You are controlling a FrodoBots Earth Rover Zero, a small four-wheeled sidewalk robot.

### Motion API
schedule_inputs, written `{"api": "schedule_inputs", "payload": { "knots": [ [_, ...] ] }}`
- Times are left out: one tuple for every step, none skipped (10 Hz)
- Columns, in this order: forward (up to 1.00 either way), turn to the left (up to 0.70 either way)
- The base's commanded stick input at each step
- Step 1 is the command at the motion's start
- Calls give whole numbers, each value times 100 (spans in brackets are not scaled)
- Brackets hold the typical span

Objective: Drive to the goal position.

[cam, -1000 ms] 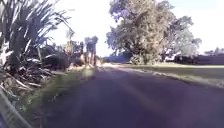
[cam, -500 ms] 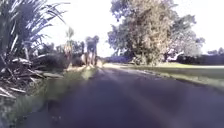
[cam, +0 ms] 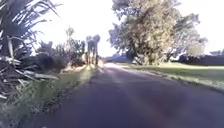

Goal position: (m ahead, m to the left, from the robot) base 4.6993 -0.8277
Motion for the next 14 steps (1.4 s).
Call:
{"api": "schedule_inputs", "payload": {
  "knots": [
    [100,0],
    [100,0],
    [100,0],
    [100,0],
    [100,0],
    [100,0],
    [100,0],
    [100,0],
    [100,-14],
    [100,-25],
    [100,-36],
    [100,-40],
    [100,-40],
    [100,-40]
  ]
}}
